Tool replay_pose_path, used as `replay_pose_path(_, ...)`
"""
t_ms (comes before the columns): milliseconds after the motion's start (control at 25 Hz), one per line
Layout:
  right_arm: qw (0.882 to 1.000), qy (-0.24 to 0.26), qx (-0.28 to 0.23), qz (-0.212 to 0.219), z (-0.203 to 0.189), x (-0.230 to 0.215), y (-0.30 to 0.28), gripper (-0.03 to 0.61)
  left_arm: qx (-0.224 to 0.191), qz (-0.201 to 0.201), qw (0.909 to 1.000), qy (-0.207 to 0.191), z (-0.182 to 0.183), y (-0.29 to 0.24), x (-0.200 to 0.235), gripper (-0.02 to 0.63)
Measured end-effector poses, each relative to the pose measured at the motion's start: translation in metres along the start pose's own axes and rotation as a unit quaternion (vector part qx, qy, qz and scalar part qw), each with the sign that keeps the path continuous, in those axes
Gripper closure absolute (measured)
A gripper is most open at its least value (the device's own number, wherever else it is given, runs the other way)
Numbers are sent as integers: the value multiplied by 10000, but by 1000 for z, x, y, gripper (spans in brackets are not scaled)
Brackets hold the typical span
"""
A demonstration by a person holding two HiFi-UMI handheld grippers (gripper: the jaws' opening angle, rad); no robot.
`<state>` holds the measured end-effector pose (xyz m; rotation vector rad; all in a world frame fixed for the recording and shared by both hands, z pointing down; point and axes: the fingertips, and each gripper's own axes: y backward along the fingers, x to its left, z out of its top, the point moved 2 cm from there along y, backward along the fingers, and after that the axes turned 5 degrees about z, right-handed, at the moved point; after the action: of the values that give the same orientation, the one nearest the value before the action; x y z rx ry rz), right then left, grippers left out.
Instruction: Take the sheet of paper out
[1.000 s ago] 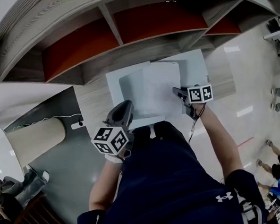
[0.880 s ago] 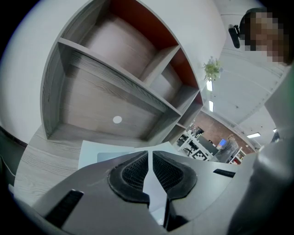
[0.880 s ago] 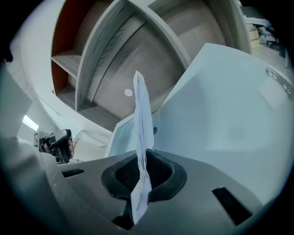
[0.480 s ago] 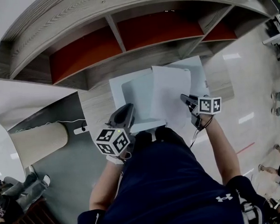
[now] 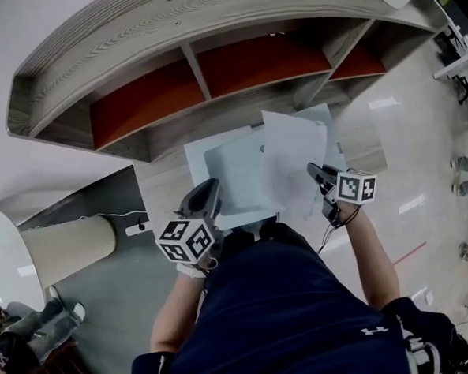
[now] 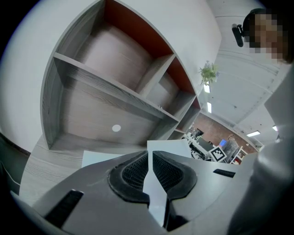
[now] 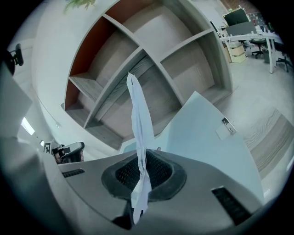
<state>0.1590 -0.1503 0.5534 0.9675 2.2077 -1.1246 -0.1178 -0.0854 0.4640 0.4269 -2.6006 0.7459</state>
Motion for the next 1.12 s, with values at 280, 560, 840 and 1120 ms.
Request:
replay_pose_path(280, 9995, 278, -164, 30, 5, 33, 12, 562, -48, -93, 9999, 44, 7, 3, -5, 574)
replay_pose_path(560, 9968, 679, -357, 239, 15, 79, 25, 563, -132, -165, 9997, 95, 12, 5, -8, 573)
replay_pose_path(840, 9899, 1194, -568, 506, 23, 113, 33, 562, -126, -208, 9996, 162, 9, 2, -9, 572)
replay_pose_path(1120, 9865, 1258, -622, 840, 25, 137, 34, 563, -180, -205, 9995, 182, 12, 4, -10, 572)
